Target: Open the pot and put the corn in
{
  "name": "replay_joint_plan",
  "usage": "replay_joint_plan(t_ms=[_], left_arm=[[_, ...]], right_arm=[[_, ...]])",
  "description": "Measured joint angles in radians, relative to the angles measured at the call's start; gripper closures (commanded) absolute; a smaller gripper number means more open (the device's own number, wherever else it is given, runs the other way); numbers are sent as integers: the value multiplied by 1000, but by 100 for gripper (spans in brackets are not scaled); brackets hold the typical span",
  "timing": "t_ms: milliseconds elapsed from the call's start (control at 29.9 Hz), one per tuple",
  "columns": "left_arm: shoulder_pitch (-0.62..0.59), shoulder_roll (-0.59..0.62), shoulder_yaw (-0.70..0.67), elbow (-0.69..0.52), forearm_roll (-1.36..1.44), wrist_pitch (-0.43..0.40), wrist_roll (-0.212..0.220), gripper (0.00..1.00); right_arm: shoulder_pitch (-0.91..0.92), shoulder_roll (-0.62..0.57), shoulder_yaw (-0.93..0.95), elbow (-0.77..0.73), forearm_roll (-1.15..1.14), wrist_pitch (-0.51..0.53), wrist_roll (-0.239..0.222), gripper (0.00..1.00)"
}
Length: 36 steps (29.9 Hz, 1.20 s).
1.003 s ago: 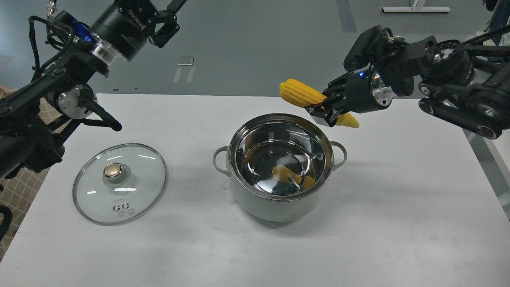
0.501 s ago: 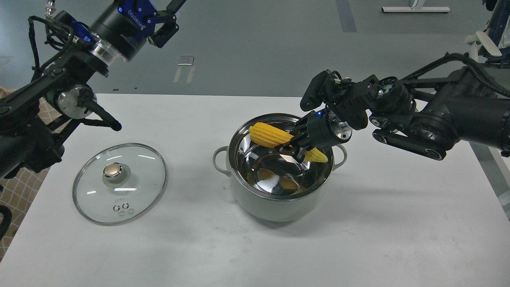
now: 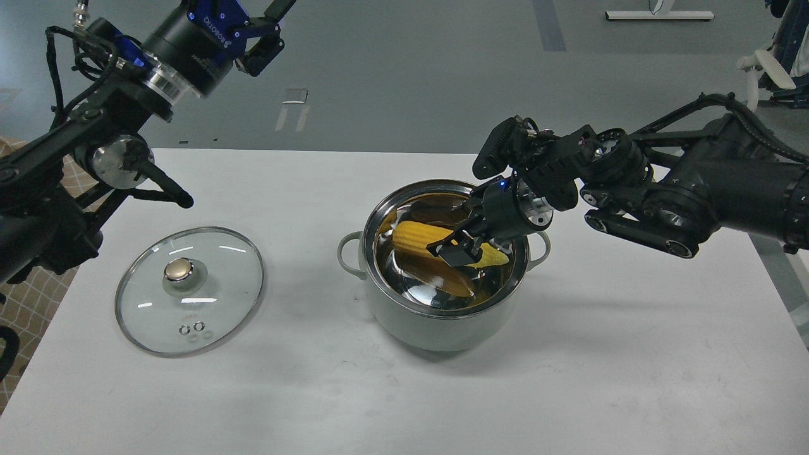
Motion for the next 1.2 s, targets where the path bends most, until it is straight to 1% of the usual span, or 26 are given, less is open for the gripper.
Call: replay_joint_plan(t_ms=[134, 201, 234, 501, 635, 702, 836, 903, 969, 1103, 1203], left_arm=[[0, 0, 0, 0, 0, 0, 0, 4], [0, 0, 0, 0, 0, 2, 0, 3], [0, 0, 0, 0, 2, 5, 0, 2], [0, -7, 0, 12, 9, 17, -5, 2], [0, -41, 2, 24, 9, 14, -1, 2], [1, -57, 3, 47, 10, 6, 8, 2], [5, -123, 3, 143, 10, -62, 48, 2], [7, -164, 3, 215, 9, -109, 56, 2], [8, -205, 3, 283, 8, -137, 58, 2], [11, -267, 3, 402, 6, -150, 58, 2], [14, -287, 3, 441, -1, -151, 56, 2]], right_arm=[[0, 1, 3, 2, 30, 0, 0, 5], [3, -1, 11, 1, 50, -1, 0, 4], [8, -4, 20, -2, 67, -4, 0, 0], [35, -82, 195, -118, 304, -16, 0, 0], [-4, -139, 299, -193, 469, -14, 0, 0], [-37, -153, 343, -221, 558, -14, 0, 0], [-141, -183, 473, -250, 757, -14, 0, 0], [-205, -188, 554, -252, 836, -15, 0, 0], [-270, -189, 638, -253, 888, -15, 0, 0], [-396, -177, 814, -253, 940, -6, 0, 0], [-470, -151, 922, -272, 989, -3, 0, 0]])
